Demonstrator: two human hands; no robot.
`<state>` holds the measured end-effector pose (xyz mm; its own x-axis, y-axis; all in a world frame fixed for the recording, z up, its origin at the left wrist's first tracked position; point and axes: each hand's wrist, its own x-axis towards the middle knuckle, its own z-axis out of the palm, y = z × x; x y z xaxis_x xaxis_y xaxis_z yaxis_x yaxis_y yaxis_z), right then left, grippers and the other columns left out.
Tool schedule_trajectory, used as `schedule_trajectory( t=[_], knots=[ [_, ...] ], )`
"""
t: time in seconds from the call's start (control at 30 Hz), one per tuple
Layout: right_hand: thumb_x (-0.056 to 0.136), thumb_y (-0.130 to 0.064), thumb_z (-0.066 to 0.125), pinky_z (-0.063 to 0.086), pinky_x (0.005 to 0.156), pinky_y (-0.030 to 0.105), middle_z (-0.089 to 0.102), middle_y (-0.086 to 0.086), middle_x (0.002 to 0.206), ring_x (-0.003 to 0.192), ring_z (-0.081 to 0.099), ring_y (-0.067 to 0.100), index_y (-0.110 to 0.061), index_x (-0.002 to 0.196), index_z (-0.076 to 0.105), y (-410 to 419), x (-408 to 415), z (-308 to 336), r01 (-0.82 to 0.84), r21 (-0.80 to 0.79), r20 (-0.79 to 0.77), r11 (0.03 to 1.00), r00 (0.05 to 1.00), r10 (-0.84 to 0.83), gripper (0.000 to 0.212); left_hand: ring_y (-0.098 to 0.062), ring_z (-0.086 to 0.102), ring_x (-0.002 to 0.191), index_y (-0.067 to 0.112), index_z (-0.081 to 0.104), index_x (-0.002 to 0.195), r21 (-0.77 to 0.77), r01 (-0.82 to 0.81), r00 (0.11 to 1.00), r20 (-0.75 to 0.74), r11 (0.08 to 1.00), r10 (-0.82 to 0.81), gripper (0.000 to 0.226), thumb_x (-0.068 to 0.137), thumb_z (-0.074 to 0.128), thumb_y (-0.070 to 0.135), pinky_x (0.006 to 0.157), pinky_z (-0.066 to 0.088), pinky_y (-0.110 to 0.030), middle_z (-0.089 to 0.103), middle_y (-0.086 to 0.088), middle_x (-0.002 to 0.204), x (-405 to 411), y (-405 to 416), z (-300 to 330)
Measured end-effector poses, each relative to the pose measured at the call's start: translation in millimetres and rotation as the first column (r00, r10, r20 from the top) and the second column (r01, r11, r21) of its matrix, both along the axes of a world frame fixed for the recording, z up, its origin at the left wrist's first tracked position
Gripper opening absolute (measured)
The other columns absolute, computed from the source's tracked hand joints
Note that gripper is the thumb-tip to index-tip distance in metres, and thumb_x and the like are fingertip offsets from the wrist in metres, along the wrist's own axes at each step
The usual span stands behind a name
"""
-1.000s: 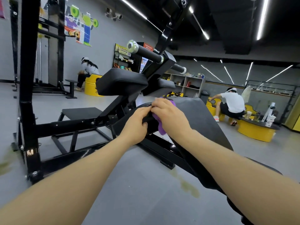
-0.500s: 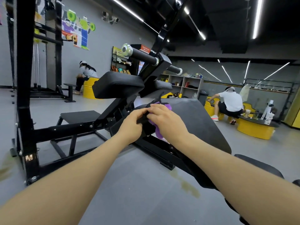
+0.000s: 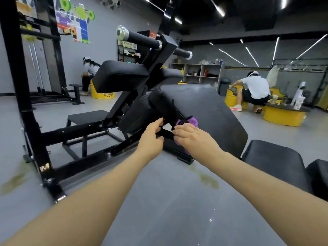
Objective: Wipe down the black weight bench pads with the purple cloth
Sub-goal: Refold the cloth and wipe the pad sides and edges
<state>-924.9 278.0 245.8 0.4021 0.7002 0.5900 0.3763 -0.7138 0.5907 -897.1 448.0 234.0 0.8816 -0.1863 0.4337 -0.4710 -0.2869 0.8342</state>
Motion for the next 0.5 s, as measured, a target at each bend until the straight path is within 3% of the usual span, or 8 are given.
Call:
schedule_trajectory(
  t=[0.03, 0.1, 0.2, 0.3, 0.37, 0.4, 0.43, 0.5],
  knots=[
    [0.073, -0.003, 0.058, 0.042, 0.099, 0.030, 0.071, -0.002, 0.099, 0.100, 0.066, 0.016, -0.015, 0.082, 0.075, -7.0, -5.8, -6.9, 0.004, -0.006, -0.017, 1.000, 1.000, -0.004, 0.023, -0.009, 0.040, 0.130, 0.021, 0.034, 0.142, -0.002, 0.000, 1.000, -0.008, 1.000, 0.000, 0.060, 0.090, 0.044, -0.007, 0.096, 0.036, -0.018, 0.040, 0.006, 0.142, -4.2, -4.3, -3.4],
    [0.062, 0.000, 0.074, 0.047, 0.095, 0.030, 0.071, -0.002, 0.101, 0.101, 0.066, 0.016, -0.015, 0.085, 0.075, -19.3, -18.2, -19.3, 0.026, -0.002, -0.078, 1.000, 0.997, -0.026, 0.027, -0.011, 0.041, 0.130, 0.019, 0.035, 0.142, 0.010, -0.006, 1.000, -0.026, 1.000, 0.006, 0.059, 0.090, 0.044, -0.006, 0.097, 0.034, -0.018, 0.042, 0.004, 0.141, -14.4, -12.7, -10.2],
    [0.069, 0.000, 0.063, 0.049, 0.093, 0.033, 0.071, -0.003, 0.100, 0.099, 0.067, 0.016, -0.016, 0.085, 0.076, -38.0, -40.3, -38.4, 0.058, 0.038, -0.103, 0.998, 0.993, -0.054, 0.026, -0.015, 0.042, 0.130, 0.016, 0.035, 0.142, 0.037, 0.009, 0.997, -0.072, 0.999, -0.006, 0.056, 0.090, 0.045, -0.005, 0.097, 0.033, -0.018, 0.043, 0.000, 0.140, -31.9, -26.2, -25.4],
    [0.060, 0.005, 0.075, 0.050, 0.092, 0.033, 0.071, -0.001, 0.101, 0.101, 0.066, 0.018, -0.013, 0.085, 0.076, -52.6, -68.5, -51.7, 0.178, 0.037, -0.250, 0.983, 0.954, -0.163, 0.030, -0.015, 0.042, 0.130, 0.013, 0.035, 0.142, 0.082, 0.032, 0.994, -0.110, 0.996, -0.023, 0.054, 0.092, 0.044, -0.003, 0.095, 0.029, -0.014, 0.042, -0.002, 0.142, -52.3, -40.1, -38.2],
    [0.067, 0.009, 0.063, 0.047, 0.096, 0.031, 0.066, -0.001, 0.107, 0.110, 0.059, 0.020, -0.013, 0.089, 0.071, -59.0, -88.2, -55.3, 0.306, -0.028, -0.441, 0.952, 0.851, -0.287, 0.032, -0.016, 0.042, 0.130, 0.012, 0.034, 0.142, 0.106, 0.052, 0.990, -0.136, 0.993, -0.037, 0.052, 0.093, 0.043, -0.002, 0.095, 0.029, -0.015, 0.041, -0.004, 0.143, -63.5, -49.1, -43.1],
    [0.068, 0.009, 0.053, 0.048, 0.089, 0.035, 0.065, 0.000, 0.102, 0.106, 0.059, 0.024, -0.014, 0.085, 0.068, -59.7, -96.1, -55.0, 0.340, -0.005, -0.546, 0.940, 0.787, -0.288, 0.033, -0.017, 0.042, 0.130, 0.012, 0.034, 0.142, 0.112, 0.065, 0.986, -0.161, 0.992, -0.047, 0.051, 0.093, 0.043, -0.001, 0.096, 0.031, -0.017, 0.042, -0.004, 0.143, -69.5, -53.4, -44.2],
    [0.068, 0.007, 0.048, 0.049, 0.079, 0.036, 0.065, 0.001, 0.093, 0.096, 0.062, 0.027, -0.015, 0.080, 0.066, -60.6, -102.7, -53.6, 0.366, 0.112, -0.622, 0.924, 0.751, -0.222, 0.032, -0.018, 0.043, 0.129, 0.012, 0.035, 0.142, 0.110, 0.077, 0.980, -0.194, 0.991, -0.054, 0.050, 0.094, 0.044, 0.001, 0.098, 0.034, -0.021, 0.043, -0.005, 0.143, -74.8, -57.8, -45.1],
    [0.075, 0.000, 0.051, 0.052, 0.070, 0.034, 0.067, 0.001, 0.084, 0.080, 0.063, 0.027, -0.019, 0.084, 0.065, -58.5, -112.0, -41.3, 0.493, 0.380, -0.712, 0.782, 0.696, -0.093, 0.025, -0.017, 0.048, 0.122, 0.014, 0.040, 0.139, 0.076, 0.094, 0.961, -0.269, 0.993, -0.070, 0.044, 0.095, 0.047, 0.010, 0.099, 0.039, -0.028, 0.048, -0.005, 0.138, -84.9, -64.9, -44.0]
  ],
)
